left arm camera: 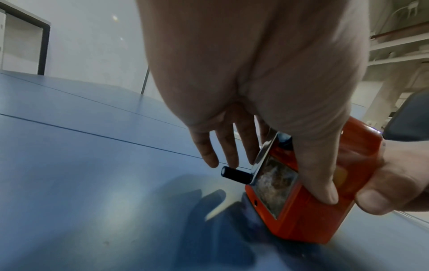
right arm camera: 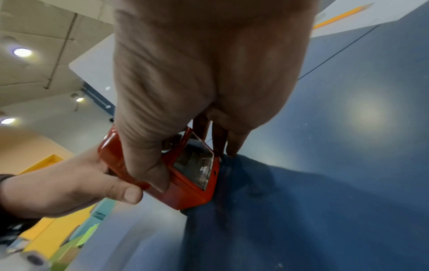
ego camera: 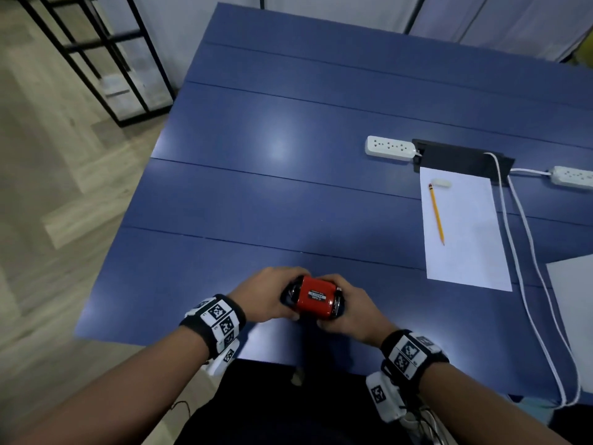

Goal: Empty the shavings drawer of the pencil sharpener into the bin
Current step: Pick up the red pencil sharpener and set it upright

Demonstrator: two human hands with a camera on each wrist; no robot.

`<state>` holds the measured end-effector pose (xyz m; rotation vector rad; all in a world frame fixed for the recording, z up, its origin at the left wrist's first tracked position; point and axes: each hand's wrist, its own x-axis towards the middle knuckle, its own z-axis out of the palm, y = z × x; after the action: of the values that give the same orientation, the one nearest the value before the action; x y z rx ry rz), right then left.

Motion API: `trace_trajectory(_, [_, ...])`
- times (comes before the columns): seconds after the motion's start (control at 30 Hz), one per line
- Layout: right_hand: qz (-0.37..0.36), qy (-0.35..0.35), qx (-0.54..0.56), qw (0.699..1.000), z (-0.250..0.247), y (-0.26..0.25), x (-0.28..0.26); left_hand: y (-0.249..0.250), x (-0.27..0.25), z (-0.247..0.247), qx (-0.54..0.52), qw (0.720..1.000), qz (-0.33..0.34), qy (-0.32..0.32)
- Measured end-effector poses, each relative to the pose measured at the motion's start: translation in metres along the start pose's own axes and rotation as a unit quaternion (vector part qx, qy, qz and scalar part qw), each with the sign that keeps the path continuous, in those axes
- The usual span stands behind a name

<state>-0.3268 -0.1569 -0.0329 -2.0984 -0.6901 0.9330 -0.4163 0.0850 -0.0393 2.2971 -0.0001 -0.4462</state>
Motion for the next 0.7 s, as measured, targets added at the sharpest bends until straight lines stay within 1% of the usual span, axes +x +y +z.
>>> trace_trajectory(0.1, [-0.021, -0.011, -0.004, 1.000, -0.003, 0.007, 0.003, 0.001, -0.001, 0.000, -0.007, 1.000, -0.007, 0.013])
trace_trajectory(0.2, [-0.042, -0.043, -0.011, 0.998, -0.009, 0.014, 0.009, 0.003, -0.001, -0.001, -0.015, 1.000, -0.009, 0.018])
trace_trajectory(0.27, [-0.060, -0.066, -0.019, 0.996, -0.013, 0.020, 0.014, 0.004, 0.000, -0.002, -0.011, 1.000, 0.003, 0.012])
trace_trajectory(0.37, [-0.097, -0.081, -0.037, 0.991, -0.017, 0.026, 0.021, 0.003, 0.002, -0.004, 0.023, 0.999, 0.030, 0.002])
trace_trajectory(0.53, [-0.155, -0.073, -0.076, 0.982, -0.018, 0.035, 0.030, -0.006, 0.006, -0.003, 0.048, 0.996, 0.077, 0.011])
trace_trajectory(0.7, [-0.181, -0.063, -0.122, 0.974, -0.020, 0.038, 0.032, -0.007, 0.004, 0.004, 0.069, 0.993, 0.093, 0.023])
